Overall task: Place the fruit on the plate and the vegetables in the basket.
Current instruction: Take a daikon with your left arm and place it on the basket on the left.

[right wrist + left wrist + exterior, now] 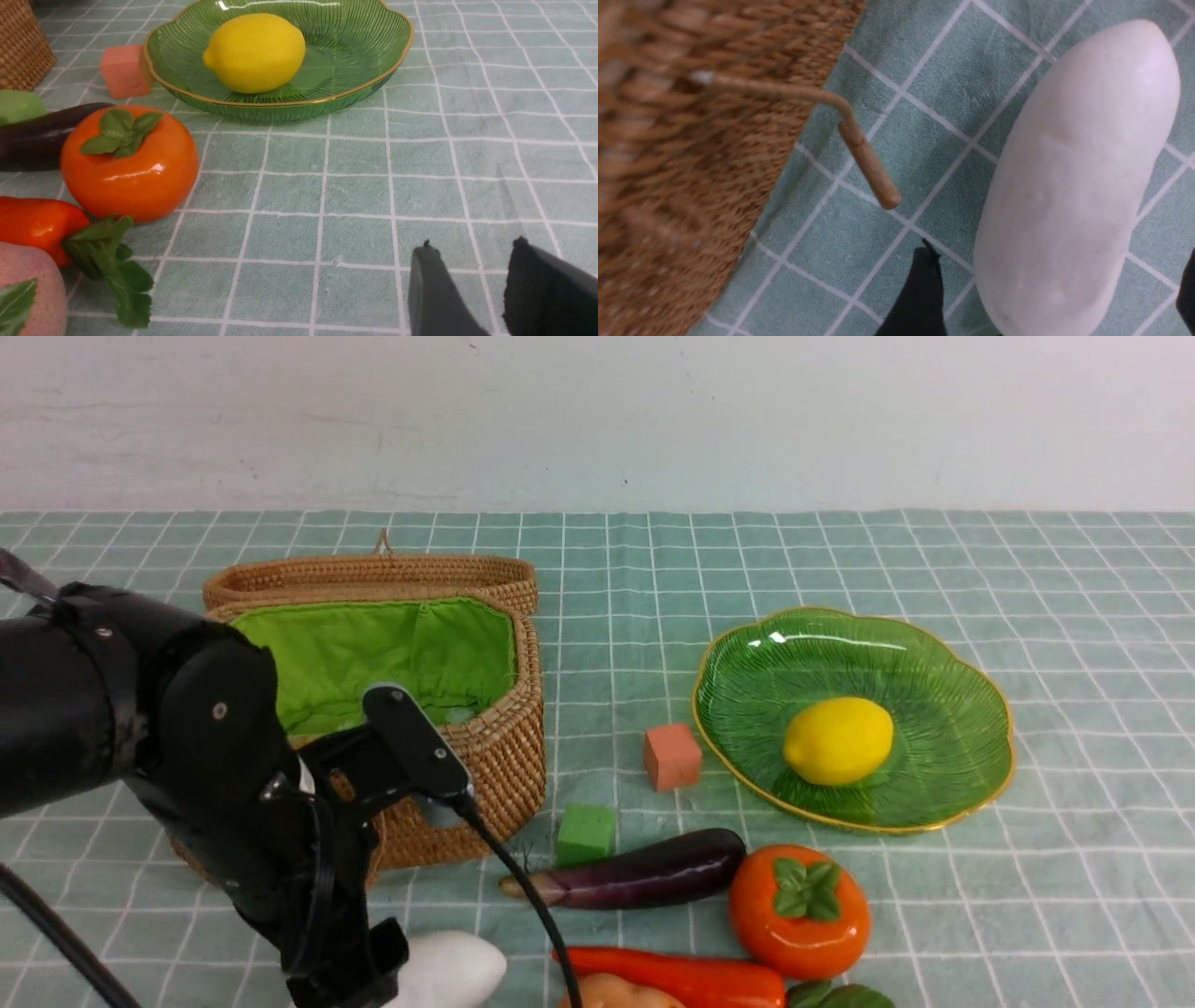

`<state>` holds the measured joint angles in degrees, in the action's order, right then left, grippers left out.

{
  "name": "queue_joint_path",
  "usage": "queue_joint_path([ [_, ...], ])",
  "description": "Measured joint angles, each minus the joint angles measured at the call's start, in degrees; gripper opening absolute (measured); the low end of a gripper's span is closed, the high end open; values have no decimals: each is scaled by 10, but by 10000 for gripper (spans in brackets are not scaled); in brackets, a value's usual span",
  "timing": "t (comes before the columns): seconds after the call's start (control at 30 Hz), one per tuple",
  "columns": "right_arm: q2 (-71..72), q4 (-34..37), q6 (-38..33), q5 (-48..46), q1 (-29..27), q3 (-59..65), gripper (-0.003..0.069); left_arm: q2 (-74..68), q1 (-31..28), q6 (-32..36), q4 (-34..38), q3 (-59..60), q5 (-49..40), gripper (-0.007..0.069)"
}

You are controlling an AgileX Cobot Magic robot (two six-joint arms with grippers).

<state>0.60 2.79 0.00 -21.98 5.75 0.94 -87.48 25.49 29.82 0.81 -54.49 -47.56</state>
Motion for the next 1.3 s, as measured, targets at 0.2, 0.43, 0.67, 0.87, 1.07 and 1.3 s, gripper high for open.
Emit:
queue_joint_path([
  [0.2,0,-1,0,0,0,0,241,-85,0,19,8,0,15,647],
  [0.43,0,-1,0,0,0,0,241,-124,0,20,15,-6,0,456],
  [0.67,0,-1,0,0,0,0,241,-107,0,20,7,-68,-96,462],
  [0.87,0,-1,0,0,0,0,241,-50,0,19,-45,-141,-198,462],
  [1.07,0,-1,0,0,0,0,241,18,0,19,-199,-244,-203,462],
  [1.3,0,-1,0,0,0,0,241,8,-1,-55,-307,-263,-12,462],
])
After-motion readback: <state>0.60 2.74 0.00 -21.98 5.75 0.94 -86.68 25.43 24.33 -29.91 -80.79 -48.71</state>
